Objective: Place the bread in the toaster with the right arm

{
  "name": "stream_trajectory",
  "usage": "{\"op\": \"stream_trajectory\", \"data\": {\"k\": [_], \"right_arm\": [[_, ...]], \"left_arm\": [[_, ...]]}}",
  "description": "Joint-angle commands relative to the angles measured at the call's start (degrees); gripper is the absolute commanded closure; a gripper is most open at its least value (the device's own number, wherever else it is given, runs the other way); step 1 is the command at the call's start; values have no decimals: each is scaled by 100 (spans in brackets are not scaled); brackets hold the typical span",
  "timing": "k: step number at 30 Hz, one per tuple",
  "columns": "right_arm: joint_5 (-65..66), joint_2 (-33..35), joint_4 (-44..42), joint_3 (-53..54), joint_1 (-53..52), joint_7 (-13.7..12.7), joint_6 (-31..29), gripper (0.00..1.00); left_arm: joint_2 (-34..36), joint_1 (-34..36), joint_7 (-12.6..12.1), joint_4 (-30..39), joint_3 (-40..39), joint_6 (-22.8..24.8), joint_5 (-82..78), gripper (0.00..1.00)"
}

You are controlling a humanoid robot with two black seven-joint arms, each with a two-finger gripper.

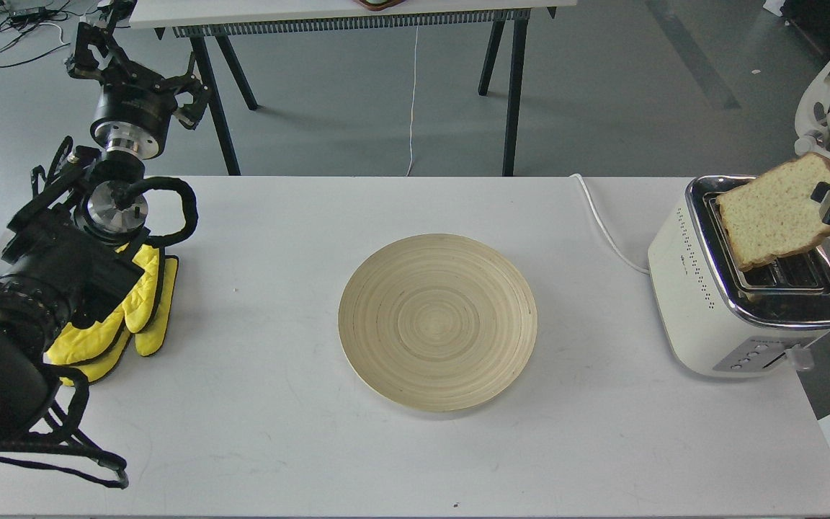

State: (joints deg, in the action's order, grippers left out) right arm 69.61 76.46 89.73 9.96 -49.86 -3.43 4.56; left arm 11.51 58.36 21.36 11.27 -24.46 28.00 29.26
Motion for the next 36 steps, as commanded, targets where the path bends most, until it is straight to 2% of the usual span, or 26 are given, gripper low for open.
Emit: {"op": "stream_trajectory", "data": {"k": [1, 12, 13, 15, 17, 19, 21, 26, 27, 29, 30, 36], "right_arm": [[-1, 44, 53, -3, 2, 1, 1, 94], [-1, 27, 45, -21, 64, 1, 1, 92], [-1, 10, 36, -21, 73, 9, 10, 87], [-1, -69, 36, -12, 73, 27, 45, 65], [-1, -105, 36, -12, 73, 36, 45, 60], [-1, -114, 45, 6, 73, 53, 62, 48], [-1, -114, 53, 23, 73, 62, 63, 39], [-202, -201, 53, 155, 47, 132, 89, 31], [-385, -271, 53, 233, 38, 167, 89, 26], [-947, -394, 18, 488, 38, 203, 98, 6], [-1324, -482, 9, 646, 38, 203, 98, 2], [-3381, -1290, -148, 1551, 38, 220, 89, 1]], "left_arm": [[0, 0, 0, -11, 3, 0, 0, 0], [0, 0, 0, 7, 3, 0, 0, 0], [0, 9, 0, -11, 3, 0, 0, 0], [0, 0, 0, 7, 3, 0, 0, 0], [0, 9, 0, -11, 3, 0, 0, 0], [0, 0, 0, -11, 3, 0, 0, 0], [-9, 9, 0, -11, 3, 0, 0, 0], [0, 0, 0, -11, 3, 0, 0, 0], [0, 9, 0, -11, 3, 0, 0, 0], [0, 9, 0, -11, 3, 0, 0, 0], [0, 9, 0, -11, 3, 0, 0, 0], [0, 9, 0, -11, 12, 0, 0, 0]]}}
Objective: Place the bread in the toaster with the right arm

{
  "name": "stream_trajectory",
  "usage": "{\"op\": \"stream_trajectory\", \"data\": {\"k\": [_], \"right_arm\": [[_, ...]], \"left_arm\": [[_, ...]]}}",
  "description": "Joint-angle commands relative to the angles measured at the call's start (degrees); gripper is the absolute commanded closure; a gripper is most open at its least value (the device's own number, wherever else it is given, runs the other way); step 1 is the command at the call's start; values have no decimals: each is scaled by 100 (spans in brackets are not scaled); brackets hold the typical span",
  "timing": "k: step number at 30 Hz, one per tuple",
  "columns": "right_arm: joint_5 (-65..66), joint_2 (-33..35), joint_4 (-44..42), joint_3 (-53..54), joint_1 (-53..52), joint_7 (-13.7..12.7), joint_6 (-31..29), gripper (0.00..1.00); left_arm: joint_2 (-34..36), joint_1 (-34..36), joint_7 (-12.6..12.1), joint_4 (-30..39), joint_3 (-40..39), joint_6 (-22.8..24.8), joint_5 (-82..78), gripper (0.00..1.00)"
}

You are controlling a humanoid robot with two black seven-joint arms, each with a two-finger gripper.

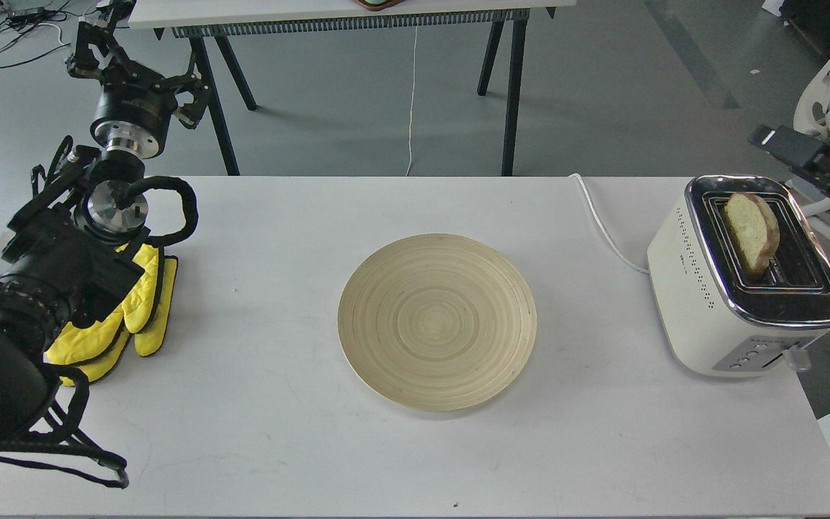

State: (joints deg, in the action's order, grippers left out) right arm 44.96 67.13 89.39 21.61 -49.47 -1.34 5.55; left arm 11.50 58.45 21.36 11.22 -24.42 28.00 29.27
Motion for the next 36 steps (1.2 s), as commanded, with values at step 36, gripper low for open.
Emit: {"op": "stream_trajectory", "data": {"k": [36], "right_arm": [[-5015, -4630, -5450, 3657, 183, 618, -2181, 1]], "left_arm": [[2, -1, 0, -6, 25, 0, -1, 0]]}}
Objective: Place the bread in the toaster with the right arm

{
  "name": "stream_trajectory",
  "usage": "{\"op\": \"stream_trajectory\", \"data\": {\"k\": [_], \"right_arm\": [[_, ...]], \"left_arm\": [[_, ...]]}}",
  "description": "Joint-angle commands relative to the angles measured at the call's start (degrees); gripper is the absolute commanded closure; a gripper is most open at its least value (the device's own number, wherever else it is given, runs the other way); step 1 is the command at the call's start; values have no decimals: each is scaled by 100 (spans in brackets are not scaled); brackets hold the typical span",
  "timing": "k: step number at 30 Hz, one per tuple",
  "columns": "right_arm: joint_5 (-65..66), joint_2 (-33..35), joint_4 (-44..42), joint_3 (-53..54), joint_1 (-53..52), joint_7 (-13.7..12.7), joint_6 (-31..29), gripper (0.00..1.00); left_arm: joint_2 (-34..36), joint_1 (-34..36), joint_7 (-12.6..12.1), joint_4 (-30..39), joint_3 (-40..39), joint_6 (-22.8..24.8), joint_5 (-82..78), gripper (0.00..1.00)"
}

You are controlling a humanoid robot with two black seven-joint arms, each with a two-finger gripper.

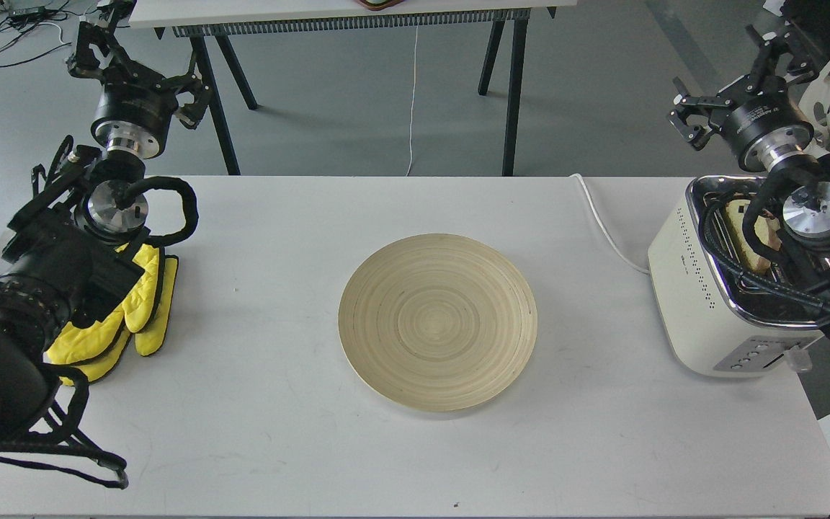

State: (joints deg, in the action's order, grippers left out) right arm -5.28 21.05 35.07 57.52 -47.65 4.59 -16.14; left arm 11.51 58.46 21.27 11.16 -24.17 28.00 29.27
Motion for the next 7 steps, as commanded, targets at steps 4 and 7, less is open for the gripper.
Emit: {"op": "stream_trajectory", "data": {"k": [4, 7], "right_arm": [[0, -83, 105, 67, -25, 112, -108, 1], [9, -92, 132, 67, -16, 121, -100, 1]], "left_arm": [[0, -1, 9, 0, 0, 0, 0, 0], [0, -1, 0, 0, 0, 0, 0, 0]]}}
